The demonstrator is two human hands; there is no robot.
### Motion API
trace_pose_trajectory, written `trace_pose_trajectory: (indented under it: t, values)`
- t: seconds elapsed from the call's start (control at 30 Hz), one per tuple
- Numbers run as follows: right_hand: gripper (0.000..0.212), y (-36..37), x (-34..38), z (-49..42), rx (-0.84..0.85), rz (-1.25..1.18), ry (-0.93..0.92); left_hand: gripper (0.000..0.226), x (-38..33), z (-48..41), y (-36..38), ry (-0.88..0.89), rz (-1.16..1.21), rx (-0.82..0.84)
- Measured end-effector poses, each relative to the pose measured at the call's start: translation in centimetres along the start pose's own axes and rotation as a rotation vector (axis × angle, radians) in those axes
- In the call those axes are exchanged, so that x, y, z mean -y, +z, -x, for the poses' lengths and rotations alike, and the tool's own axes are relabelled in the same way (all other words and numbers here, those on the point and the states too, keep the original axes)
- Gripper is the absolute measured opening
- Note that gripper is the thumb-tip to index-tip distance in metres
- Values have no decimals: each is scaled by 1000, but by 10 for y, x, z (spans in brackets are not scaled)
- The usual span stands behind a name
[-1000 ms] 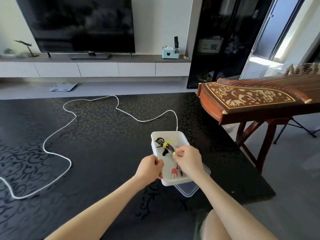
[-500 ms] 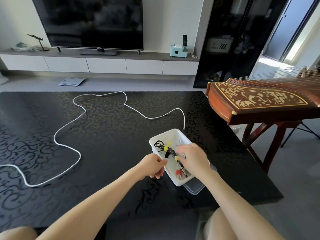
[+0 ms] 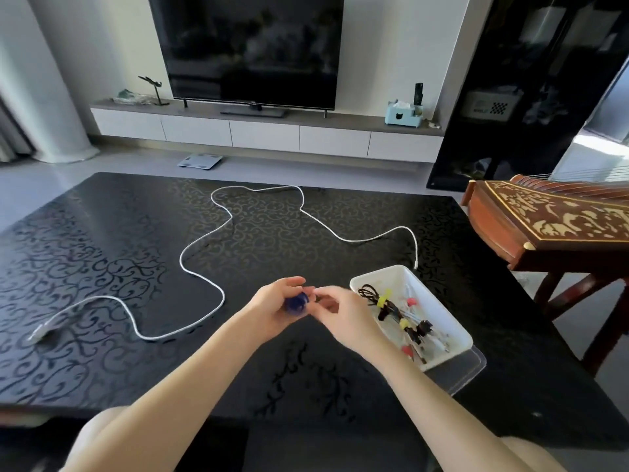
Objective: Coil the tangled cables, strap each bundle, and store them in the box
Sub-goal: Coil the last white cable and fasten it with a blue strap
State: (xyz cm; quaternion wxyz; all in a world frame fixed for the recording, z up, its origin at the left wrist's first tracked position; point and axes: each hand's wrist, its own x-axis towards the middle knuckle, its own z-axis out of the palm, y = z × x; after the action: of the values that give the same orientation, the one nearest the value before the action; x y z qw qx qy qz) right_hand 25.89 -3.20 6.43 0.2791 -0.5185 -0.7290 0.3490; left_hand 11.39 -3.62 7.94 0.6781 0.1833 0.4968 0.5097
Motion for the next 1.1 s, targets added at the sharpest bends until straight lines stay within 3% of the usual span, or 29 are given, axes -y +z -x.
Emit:
trace_pose_trajectory:
  t: [0.17, 0.27, 0.33, 0.4, 0.47, 0.53, 0.6, 0.7, 0.77, 0.87, 0.97, 1.1]
  values:
    - [17, 57, 20, -21, 72, -375, 160, 35, -5, 4, -44, 29, 13, 62]
    - [22, 68, 18, -34, 38, -358, 243, 31, -10, 0, -69, 35, -51, -4]
    - [18, 66, 10, -44, -16, -152, 257, 32, -13, -6, -93, 171, -457, -228]
    - [14, 61, 2, -53, -40, 162, 282, 34, -14, -12, -125, 362, -1207, -487]
    - [21, 56, -5, -60, -9, 432, 331, 35, -13, -14, -155, 386, -1712, -610]
    - [27, 52, -8, -68, 33, 544, 392, 31, -13, -15, -178, 266, -1873, -613]
    - [31, 46, -7, -74, 63, 552, 458, 25, -14, -16, -193, 271, -1950, -558]
    - [44, 42, 0, -77, 50, 723, 321, 16, -20, -10, -200, 458, -1892, -423]
    - [53, 47, 13, -75, 16, 634, 2, 18, -27, -1, -188, 594, -1708, -311]
    - [50, 68, 52, -69, 156, 440, -375, 17, -45, 15, -152, 867, -1557, -276]
    - [19, 74, 86, -66, 94, 331, -491, 12, -69, 31, -121, 993, -1383, -303]
    - [19, 32, 112, -68, -205, 185, -485, 15, -94, 49, -110, 894, -1149, -232]
